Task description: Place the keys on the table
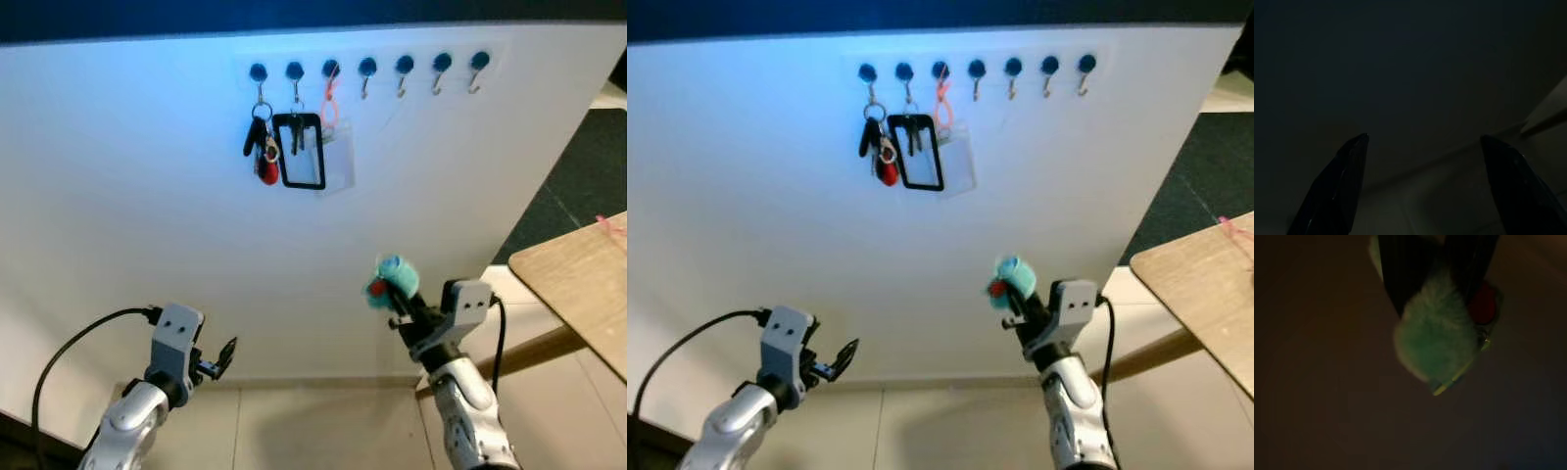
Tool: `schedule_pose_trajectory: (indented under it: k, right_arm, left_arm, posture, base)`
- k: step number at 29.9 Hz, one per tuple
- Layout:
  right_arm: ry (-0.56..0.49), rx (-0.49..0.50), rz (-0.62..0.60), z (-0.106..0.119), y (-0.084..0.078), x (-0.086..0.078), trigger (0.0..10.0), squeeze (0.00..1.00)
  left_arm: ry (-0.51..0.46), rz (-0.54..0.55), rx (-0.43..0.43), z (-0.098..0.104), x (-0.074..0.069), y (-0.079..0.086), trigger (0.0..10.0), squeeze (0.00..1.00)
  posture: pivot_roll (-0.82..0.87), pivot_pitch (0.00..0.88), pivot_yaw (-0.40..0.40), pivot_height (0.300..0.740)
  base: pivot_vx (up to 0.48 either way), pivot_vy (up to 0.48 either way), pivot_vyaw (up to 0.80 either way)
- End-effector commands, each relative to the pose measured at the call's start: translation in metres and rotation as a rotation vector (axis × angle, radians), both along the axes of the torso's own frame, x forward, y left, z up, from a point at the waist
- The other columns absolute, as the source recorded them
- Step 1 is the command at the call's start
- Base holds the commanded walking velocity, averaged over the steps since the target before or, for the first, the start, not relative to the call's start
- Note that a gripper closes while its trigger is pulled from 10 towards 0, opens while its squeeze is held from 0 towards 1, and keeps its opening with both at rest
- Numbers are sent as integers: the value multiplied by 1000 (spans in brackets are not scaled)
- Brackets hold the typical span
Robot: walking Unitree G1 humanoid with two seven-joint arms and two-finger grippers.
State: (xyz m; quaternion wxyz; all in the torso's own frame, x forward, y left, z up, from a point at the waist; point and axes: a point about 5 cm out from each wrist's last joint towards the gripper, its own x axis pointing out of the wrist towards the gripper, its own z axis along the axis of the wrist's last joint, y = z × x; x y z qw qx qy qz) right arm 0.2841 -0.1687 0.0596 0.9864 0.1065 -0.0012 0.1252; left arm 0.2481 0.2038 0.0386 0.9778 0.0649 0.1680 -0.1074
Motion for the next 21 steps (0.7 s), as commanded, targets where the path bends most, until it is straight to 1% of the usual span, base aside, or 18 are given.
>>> schedule_pose_trajectory:
  k: [1, 2, 3, 4, 5, 6, 7, 8, 9, 10, 11, 12, 14, 16, 18, 19, 21]
  right_arm:
    - [269, -50, -48, -50, -10, -20, 0, 0]
    - [418, -67, -84, -73, -16, -34, 157, 0]
    - [418, -67, -84, -73, -16, -34, 157, 0]
    - [549, -93, -125, -93, -21, -48, 8431, 0]
    - [549, -93, -125, -93, -21, -48, 8431, 0]
    - [630, -102, -146, -104, -24, -59, 10000, 0]
    - [630, -102, -146, -104, -24, -59, 10000, 0]
    - [726, -83, -155, -115, -23, -71, 10000, 0]
    - [786, -85, -146, -124, -22, -81, 10000, 0]
    - [786, -85, -146, -124, -22, -81, 10000, 0]
    - [831, -96, -135, -130, -21, -90, 10000, 0]
    - [831, -96, -135, -130, -21, -90, 10000, 0]
    - [862, -117, -128, -136, -20, -99, 10000, 0]
    - [856, -115, -137, -136, -20, -100, 10000, 0]
    - [842, -124, -153, -136, -21, -99, 10000, 0]
    - [836, -127, -159, -136, -22, -99, 10000, 0]
    - [832, -140, -165, -136, -23, -99, 10000, 0]
  left_arm:
    - [196, 178, 25, -42, -22, 13, 10000, 0]
    - [292, 275, 44, -60, -35, 22, 10000, 0]
    - [292, 275, 44, -60, -35, 22, 10000, 0]
    - [368, 357, 35, -75, -48, 28, 10000, 0]
    - [368, 357, 35, -75, -48, 28, 10000, 0]
    - [396, 411, 7, -82, -55, 31, 10000, 0]
    - [396, 411, 7, -82, -55, 31, 10000, 0]
    - [401, 474, -79, -86, -59, 32, 10000, 0]
    - [402, 518, -132, -90, -62, 33, 10000, 0]
    - [402, 518, -132, -90, -62, 33, 10000, 0]
    - [403, 544, -171, -93, -65, 33, 10000, 0]
    - [403, 544, -171, -93, -65, 33, 10000, 0]
    - [424, 552, -144, -99, -70, 32, 10000, 0]
    - [423, 546, -132, -100, -72, 31, 10000, 0]
    - [388, 578, -157, -101, -72, 31, 10000, 0]
    - [372, 614, -177, -100, -73, 32, 10000, 0]
    - [357, 660, -207, -101, -74, 33, 10000, 0]
  posture:
    - [9, 114, 26, 740]
    - [7, 112, 27, 740]
    - [7, 112, 27, 740]
    - [8, 110, 24, 740]
    - [8, 110, 24, 740]
    - [8, 109, 24, 740]
    - [8, 109, 24, 740]
    - [4, 101, 28, 740]
    - [5, 100, 27, 740]
    - [5, 100, 27, 740]
    - [9, 99, 24, 740]
    - [9, 99, 24, 740]
    - [9, 93, 17, 740]
    - [8, 89, 17, 740]
    - [8, 88, 17, 740]
    - [3, 84, 19, 740]
    - [3, 84, 19, 740]
  base:
    - [0, 0, 0]
    - [0, 0, 0]
    - [0, 0, 0]
    - [0, 0, 0]
    - [0, 0, 0]
    - [0, 0, 0]
    - [0, 0, 0]
    - [0, 0, 0]
    - [0, 0, 0]
    - [0, 0, 0]
    - [0, 0, 0]
    - [0, 0, 0]
    - [0, 0, 0]
    - [0, 0, 0]
    - [0, 0, 0]
    - [0, 0, 0]
    - [0, 0, 0]
